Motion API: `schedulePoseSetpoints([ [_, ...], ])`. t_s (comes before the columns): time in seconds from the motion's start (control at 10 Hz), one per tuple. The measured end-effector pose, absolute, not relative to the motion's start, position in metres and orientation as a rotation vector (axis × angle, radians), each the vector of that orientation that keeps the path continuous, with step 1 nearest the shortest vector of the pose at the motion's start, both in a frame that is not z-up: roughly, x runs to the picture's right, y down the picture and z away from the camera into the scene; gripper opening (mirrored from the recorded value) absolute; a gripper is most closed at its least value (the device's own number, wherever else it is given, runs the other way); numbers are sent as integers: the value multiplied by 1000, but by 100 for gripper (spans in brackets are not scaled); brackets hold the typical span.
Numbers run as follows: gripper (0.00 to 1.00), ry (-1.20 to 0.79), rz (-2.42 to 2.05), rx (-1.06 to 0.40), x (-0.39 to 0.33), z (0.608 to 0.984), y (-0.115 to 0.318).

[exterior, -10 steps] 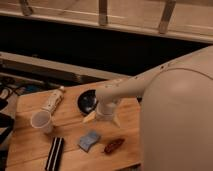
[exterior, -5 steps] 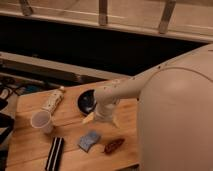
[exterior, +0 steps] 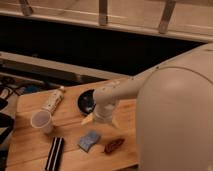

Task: Place the white sponge in the ceramic bowl

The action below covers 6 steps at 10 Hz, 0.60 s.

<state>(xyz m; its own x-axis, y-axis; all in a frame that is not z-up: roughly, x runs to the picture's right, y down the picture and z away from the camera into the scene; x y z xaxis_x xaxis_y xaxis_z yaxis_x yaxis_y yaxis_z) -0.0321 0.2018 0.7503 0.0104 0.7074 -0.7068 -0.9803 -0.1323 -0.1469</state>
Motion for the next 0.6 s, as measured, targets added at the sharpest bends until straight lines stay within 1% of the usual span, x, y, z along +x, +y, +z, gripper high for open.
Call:
schedulePoseSetpoints([
  [0.6, 100, 429, 1477, -849, -66, 771, 211],
])
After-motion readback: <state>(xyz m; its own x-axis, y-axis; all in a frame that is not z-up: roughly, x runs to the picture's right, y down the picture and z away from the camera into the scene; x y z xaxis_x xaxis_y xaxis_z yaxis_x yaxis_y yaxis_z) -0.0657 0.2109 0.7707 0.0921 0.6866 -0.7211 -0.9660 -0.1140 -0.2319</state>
